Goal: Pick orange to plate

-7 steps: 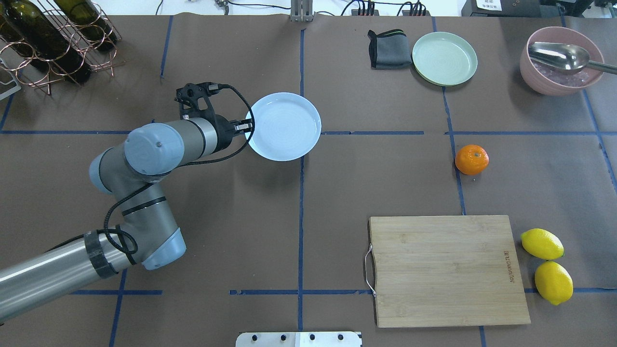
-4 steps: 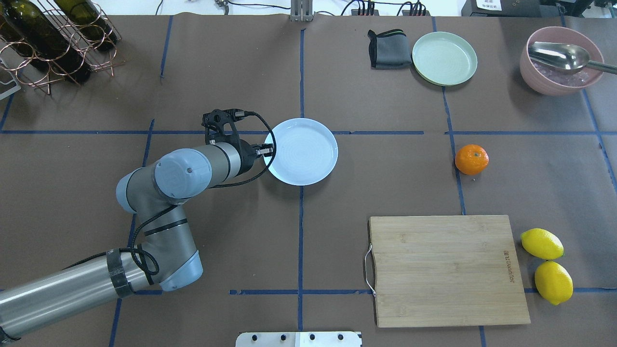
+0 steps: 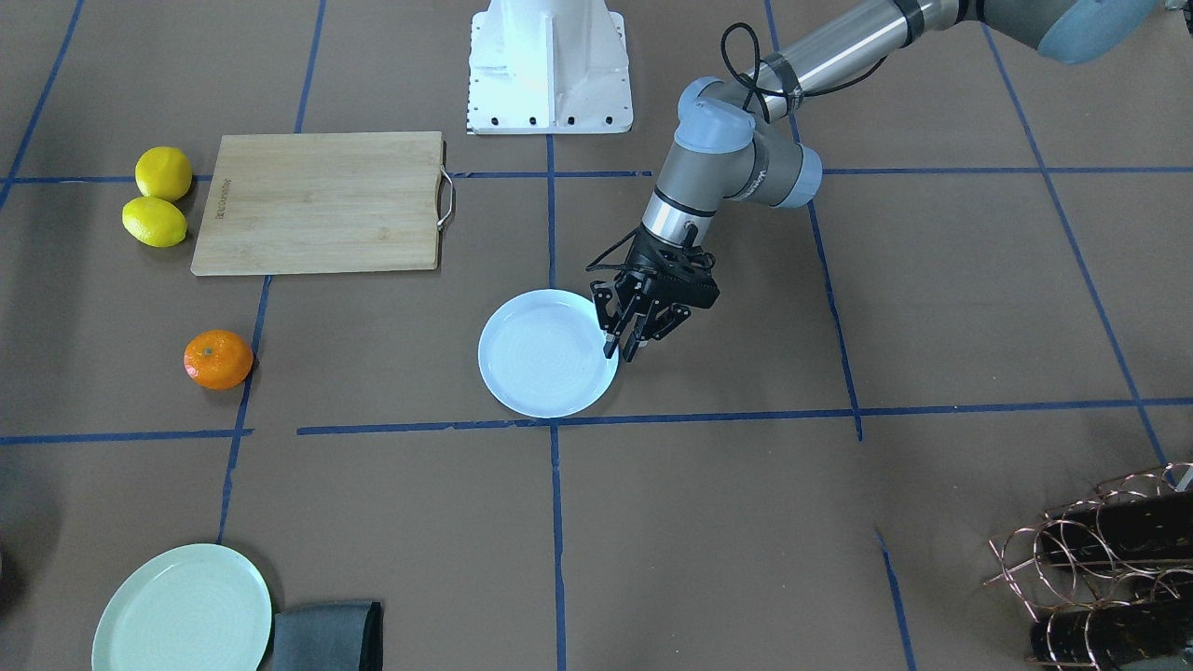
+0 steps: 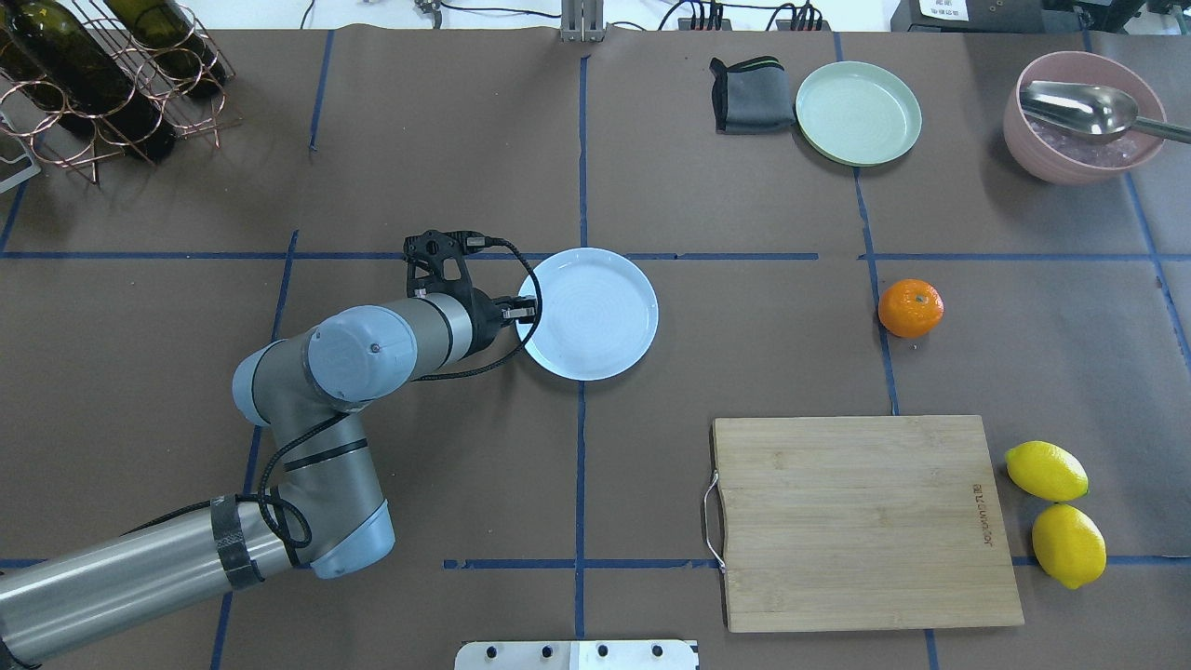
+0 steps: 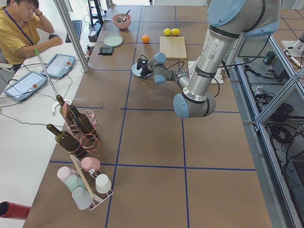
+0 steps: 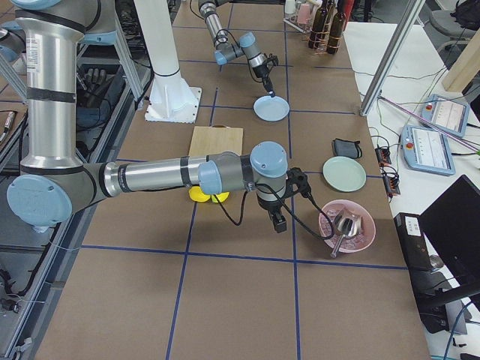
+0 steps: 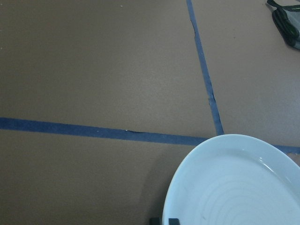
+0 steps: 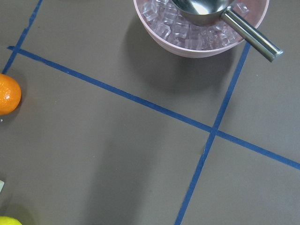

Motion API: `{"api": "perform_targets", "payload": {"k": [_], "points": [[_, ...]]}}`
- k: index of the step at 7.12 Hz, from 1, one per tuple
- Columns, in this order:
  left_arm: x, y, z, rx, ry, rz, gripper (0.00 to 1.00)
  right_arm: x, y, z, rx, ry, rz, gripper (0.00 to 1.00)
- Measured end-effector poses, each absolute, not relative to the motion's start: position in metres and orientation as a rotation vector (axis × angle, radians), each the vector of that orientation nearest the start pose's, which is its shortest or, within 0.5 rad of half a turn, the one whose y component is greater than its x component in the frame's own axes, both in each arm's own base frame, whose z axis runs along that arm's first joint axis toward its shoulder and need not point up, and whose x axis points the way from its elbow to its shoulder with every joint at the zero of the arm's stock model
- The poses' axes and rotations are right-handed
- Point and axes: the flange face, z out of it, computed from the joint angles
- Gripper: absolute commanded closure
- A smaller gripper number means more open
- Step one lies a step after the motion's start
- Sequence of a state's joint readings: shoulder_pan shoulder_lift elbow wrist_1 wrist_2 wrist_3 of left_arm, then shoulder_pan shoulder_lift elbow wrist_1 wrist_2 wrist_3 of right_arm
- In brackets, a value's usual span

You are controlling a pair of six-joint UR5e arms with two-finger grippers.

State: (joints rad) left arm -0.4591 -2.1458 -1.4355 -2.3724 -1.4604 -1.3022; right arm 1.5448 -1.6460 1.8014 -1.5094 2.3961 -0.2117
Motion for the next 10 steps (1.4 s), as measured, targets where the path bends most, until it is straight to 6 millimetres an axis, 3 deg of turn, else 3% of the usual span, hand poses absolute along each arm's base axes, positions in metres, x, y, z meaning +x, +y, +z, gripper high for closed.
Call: {"api": "perform_targets", "payload": {"k": [2,3,4,5,8,9,10], "points": [[0.549,-0.455,0.280,0.570,1.133,-0.213,0.00,0.048,-0.469,0.570,0.281,-0.803,-0.313,0.00],[0.515,-0.472,0.282,0.605,1.110,-0.152,0.00,0.048,-0.469,0.570,0.281,-0.803,-0.313,0.00],[0.467,-0.494,0.293,0.631,1.058,-0.063,0.00,0.048,-0.469,0.570,0.280,-0.803,-0.313,0.00],[0.406,-0.515,0.313,0.662,0.978,0.037,0.00,0.048,-0.469,0.570,0.280,-0.803,-0.313,0.00],[0.189,-0.565,0.392,0.645,0.752,0.237,0.00,0.048,-0.468,0.570,0.281,-0.803,-0.312,0.00],[0.113,-0.570,0.429,0.535,0.770,0.190,0.00,0.048,-0.466,0.569,0.283,-0.802,-0.314,0.00],[0.059,-0.567,0.469,0.425,0.775,0.148,0.00,0.048,-0.465,0.567,0.287,-0.802,-0.316,0.00]]}}
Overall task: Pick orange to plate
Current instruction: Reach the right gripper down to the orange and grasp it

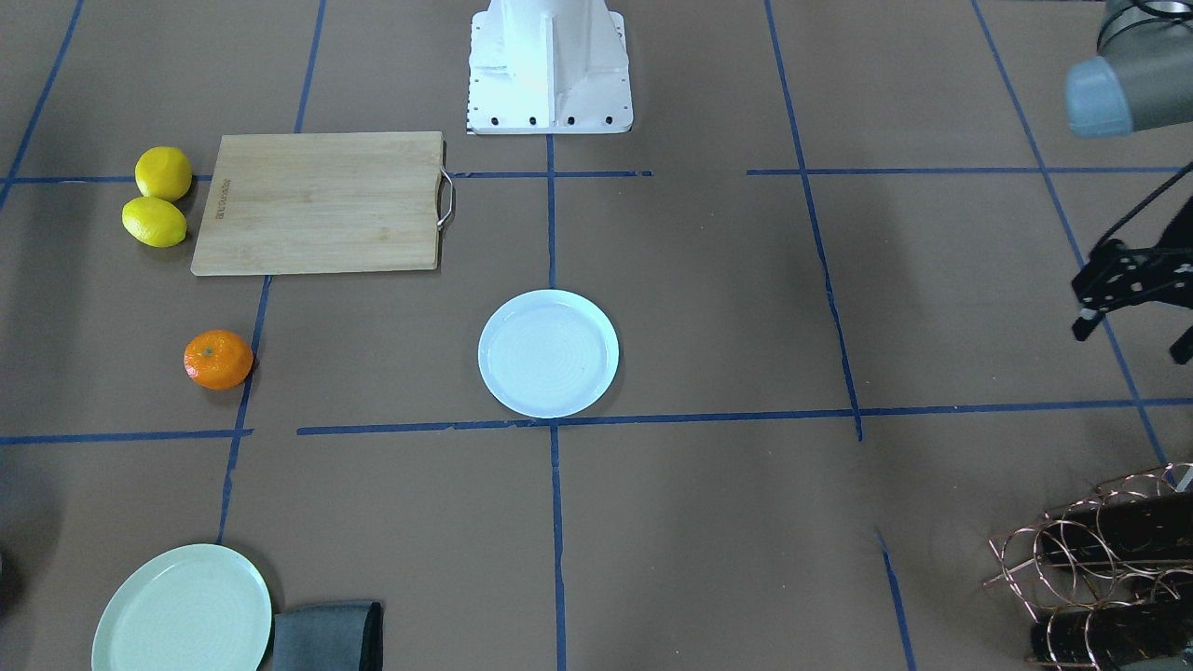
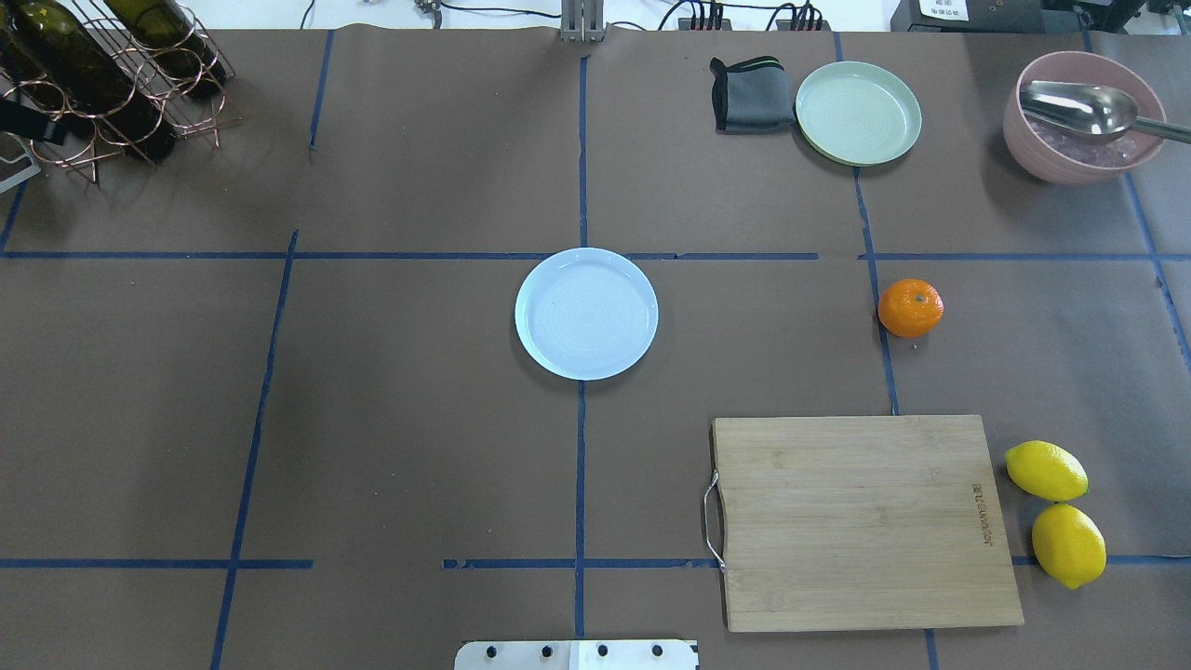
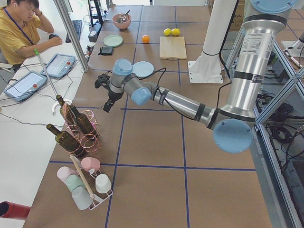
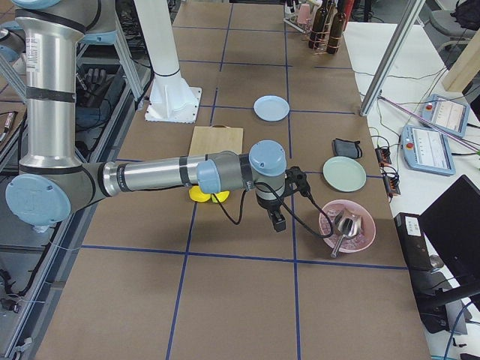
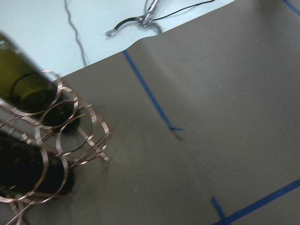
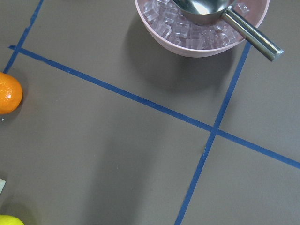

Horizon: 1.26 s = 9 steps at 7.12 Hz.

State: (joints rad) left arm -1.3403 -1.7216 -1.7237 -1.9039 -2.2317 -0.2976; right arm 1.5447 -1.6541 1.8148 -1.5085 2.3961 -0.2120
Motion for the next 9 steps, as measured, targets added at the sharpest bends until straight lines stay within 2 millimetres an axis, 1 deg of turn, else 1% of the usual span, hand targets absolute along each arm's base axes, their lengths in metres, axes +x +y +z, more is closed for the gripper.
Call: {"api": "perform_targets", "payload": {"k": [2,3,4,5,6,7,8,9], "points": [[-0.012,-0.553,0.550,0.270,0.730,0.157,0.00,0.048,-0.465,0.564,0.292,-0.802,-0.318,0.00],[-0.046,-0.534,0.590,0.200,0.719,0.146,0.00,0.048,-0.465,0.561,0.299,-0.803,-0.321,0.00],[-0.068,-0.510,0.620,0.130,0.720,0.111,0.00,0.046,-0.467,0.553,0.315,-0.805,-0.332,0.00],[-0.080,-0.488,0.636,0.091,0.722,0.080,0.00,0.037,-0.473,0.541,0.340,-0.807,-0.359,0.00],[-0.087,-0.476,0.638,0.082,0.722,0.063,0.00,0.015,-0.480,0.525,0.353,-0.818,-0.386,0.00],[-0.090,-0.472,0.637,0.081,0.722,0.056,0.00,-0.016,-0.484,0.511,0.351,-0.839,-0.389,0.00],[-0.091,-0.471,0.636,0.083,0.723,0.054,0.00,-0.056,-0.488,0.495,0.349,-0.865,-0.369,0.00],[-0.091,-0.471,0.636,0.084,0.723,0.054,0.00,-0.101,-0.495,0.475,0.343,-0.879,-0.329,0.00]]}}
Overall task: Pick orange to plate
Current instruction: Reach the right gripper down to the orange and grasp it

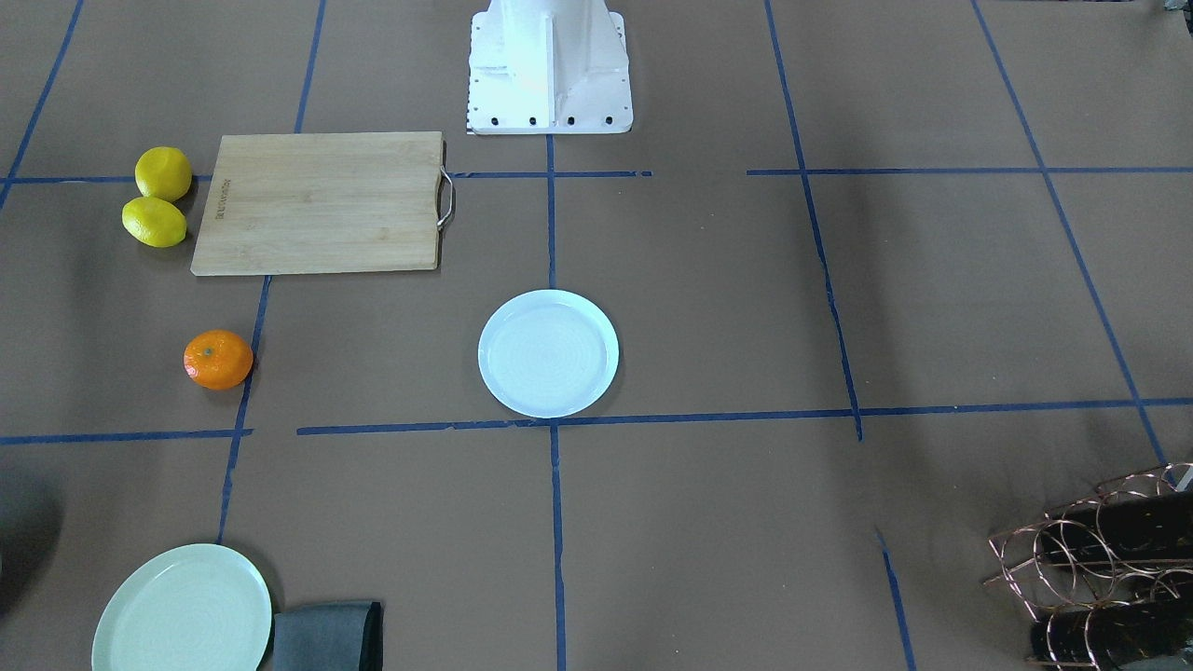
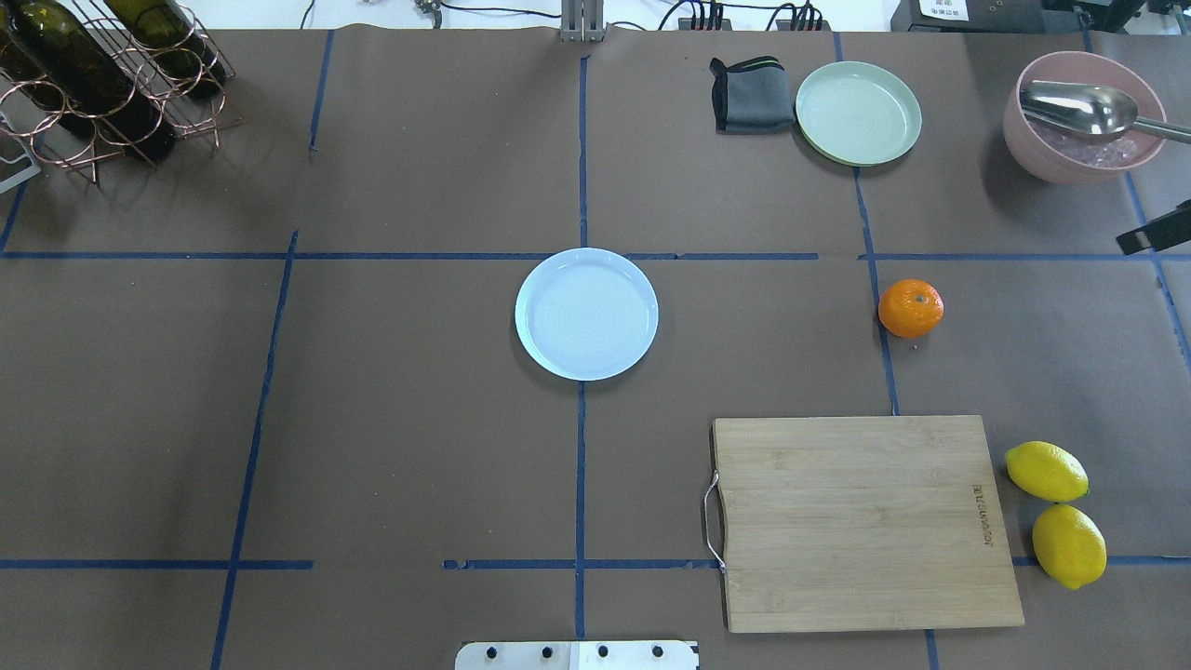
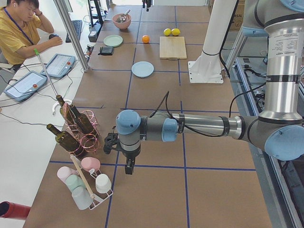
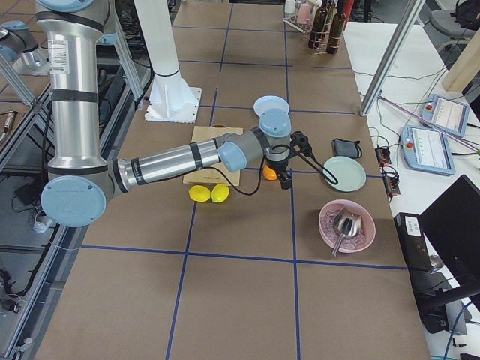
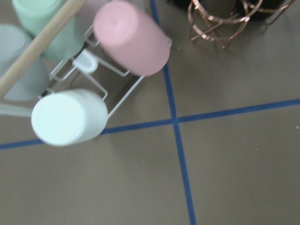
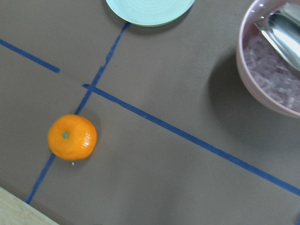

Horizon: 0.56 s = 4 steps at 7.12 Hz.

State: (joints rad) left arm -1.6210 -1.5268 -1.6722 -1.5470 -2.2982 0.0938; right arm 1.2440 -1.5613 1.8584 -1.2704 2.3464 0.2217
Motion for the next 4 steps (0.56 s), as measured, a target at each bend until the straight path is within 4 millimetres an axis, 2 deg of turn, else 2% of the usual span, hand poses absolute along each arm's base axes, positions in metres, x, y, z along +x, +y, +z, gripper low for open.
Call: {"api": "perform_targets", "payload": {"k": [2,3,4], "points": [[-0.091,-0.471,0.636,0.086,0.724,0.054,0.00,-0.193,-0.502,0.439,0.349,-0.845,-0.261,0.00],[-0.091,-0.470,0.635,0.087,0.724,0.054,0.00,-0.234,-0.499,0.431,0.353,-0.815,-0.242,0.00],[-0.091,-0.470,0.635,0.088,0.724,0.055,0.00,-0.266,-0.493,0.434,0.357,-0.778,-0.237,0.00]]}}
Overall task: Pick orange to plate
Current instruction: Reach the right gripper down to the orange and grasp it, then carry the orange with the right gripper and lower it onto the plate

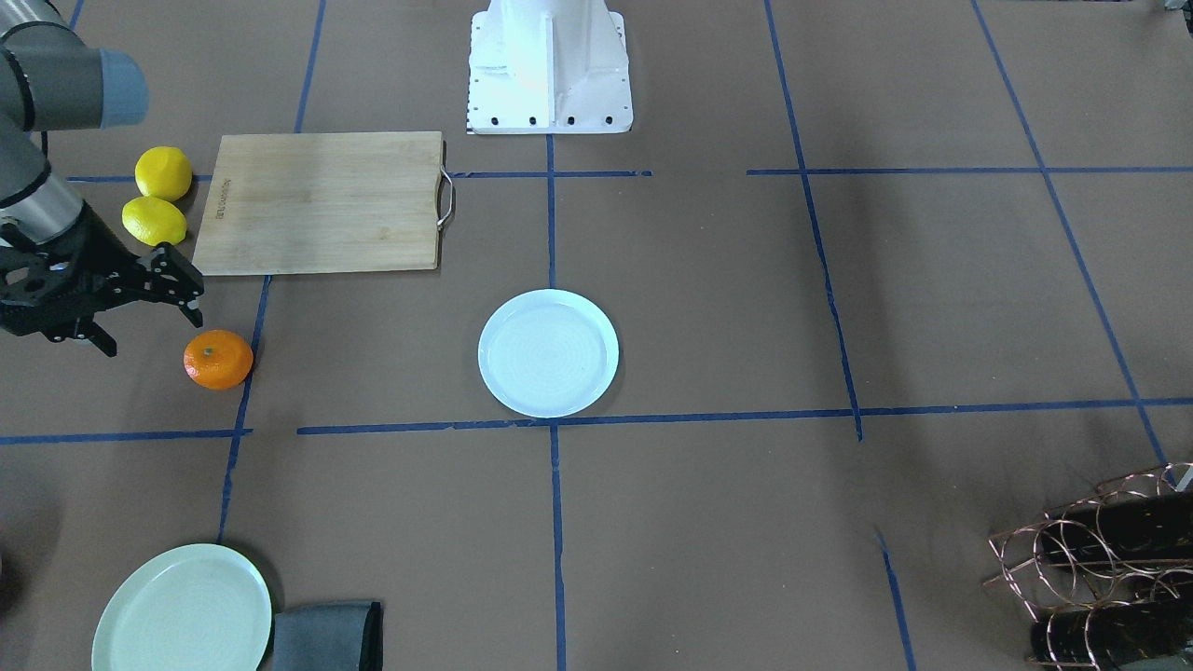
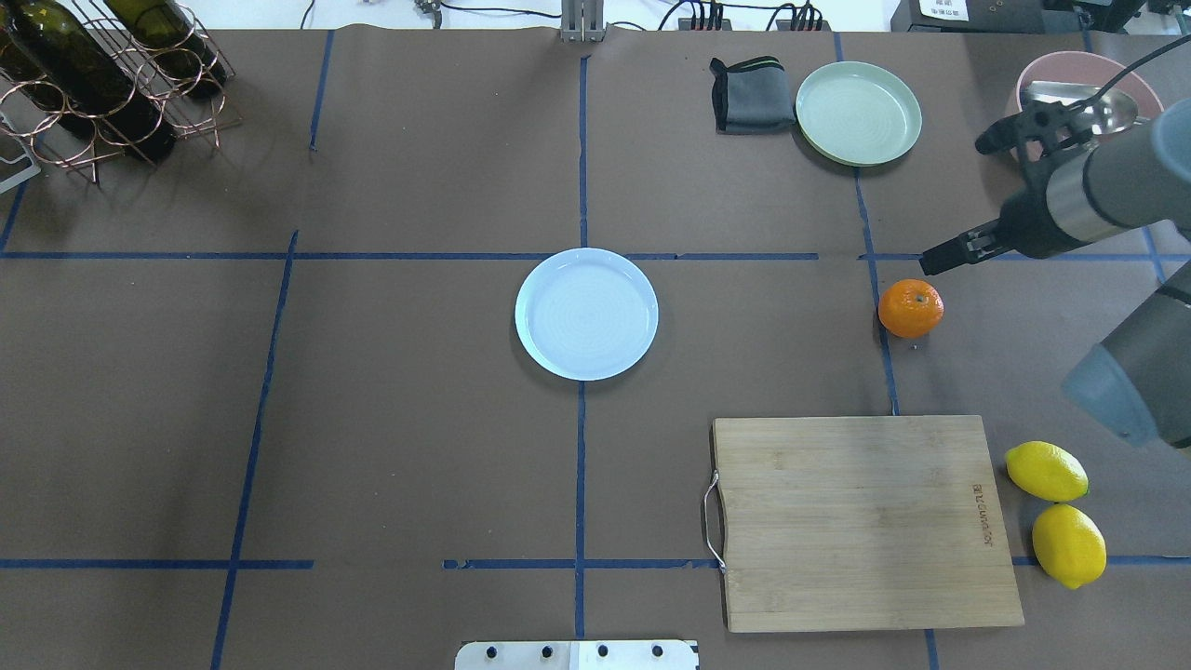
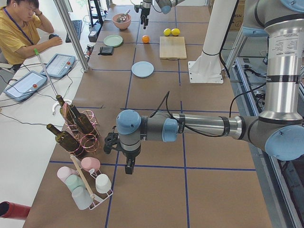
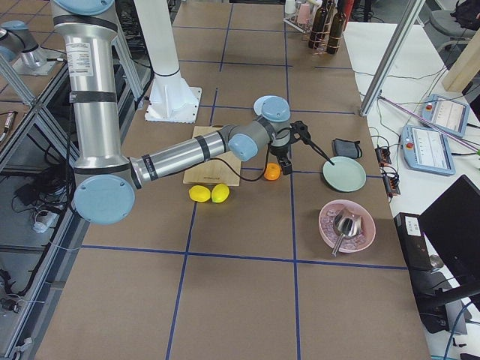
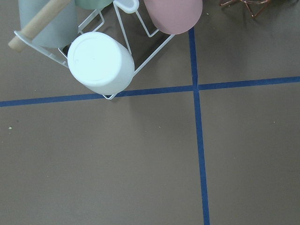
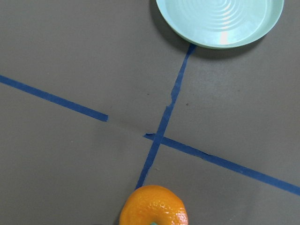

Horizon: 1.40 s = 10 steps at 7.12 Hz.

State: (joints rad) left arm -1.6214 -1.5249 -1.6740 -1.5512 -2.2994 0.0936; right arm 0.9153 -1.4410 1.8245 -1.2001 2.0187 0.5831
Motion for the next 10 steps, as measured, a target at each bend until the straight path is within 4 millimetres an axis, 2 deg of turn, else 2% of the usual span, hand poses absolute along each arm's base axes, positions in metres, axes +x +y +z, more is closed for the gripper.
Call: {"api": "perform_targets", "payload": {"k": [1,3,8,9,10], "points": [[-0.091,-0.471,0.635,0.090,0.724,0.055,0.00,-0.287,-0.490,0.445,0.359,-0.758,-0.231,0.00],[-0.091,-0.471,0.634,0.091,0.724,0.056,0.00,-0.313,-0.488,0.470,0.364,-0.777,-0.211,0.00],[-0.091,-0.471,0.633,0.095,0.724,0.058,0.00,-0.336,-0.477,0.508,0.315,-0.753,-0.223,0.00],[-0.091,-0.471,0.632,0.096,0.724,0.059,0.00,-0.341,-0.476,0.511,0.308,-0.750,-0.229,0.19],[-0.091,-0.472,0.632,0.097,0.723,0.059,0.00,-0.343,-0.476,0.511,0.311,-0.747,-0.230,0.65]]}}
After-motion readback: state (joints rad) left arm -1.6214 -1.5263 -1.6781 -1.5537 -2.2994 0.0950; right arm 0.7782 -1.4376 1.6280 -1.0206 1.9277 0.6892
